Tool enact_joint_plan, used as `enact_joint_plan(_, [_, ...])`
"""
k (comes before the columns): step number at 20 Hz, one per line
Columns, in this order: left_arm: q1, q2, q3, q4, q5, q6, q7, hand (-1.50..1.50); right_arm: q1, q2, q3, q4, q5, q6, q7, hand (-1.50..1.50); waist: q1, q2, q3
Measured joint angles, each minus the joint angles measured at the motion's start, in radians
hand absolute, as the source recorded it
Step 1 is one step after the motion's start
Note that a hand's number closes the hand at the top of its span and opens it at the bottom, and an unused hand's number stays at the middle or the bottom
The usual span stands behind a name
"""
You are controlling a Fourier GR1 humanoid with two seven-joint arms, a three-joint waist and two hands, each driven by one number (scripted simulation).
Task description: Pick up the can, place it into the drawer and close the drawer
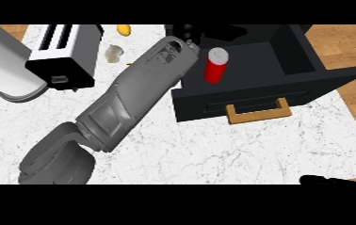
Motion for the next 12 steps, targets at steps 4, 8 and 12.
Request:
enact_joint_plan(4, [0.003, 0.000, 0.011, -0.017, 0.037, 0.000, -0.016, -1.50, -0.011, -0.031, 0.021, -0.008, 0.088, 0.004, -0.036, -1.50, 0.014, -0.002, 0.000])
enact_joint_plan(8, [-0.004, 0.000, 0.018, -0.029, 0.068, 0.009, -0.037, -1.50, -0.029, -0.059, 0.057, -0.013, 0.182, 0.004, -0.067, -1.50, 0.026, -0.005, 0.000])
enact_joint_plan(12, [-0.015, 0.000, 0.026, -0.041, 0.090, 0.022, -0.054, -1.50, -0.047, -0.083, 0.114, -0.010, 0.327, -0.014, -0.080, -1.50, 0.047, -0.009, -0.001])
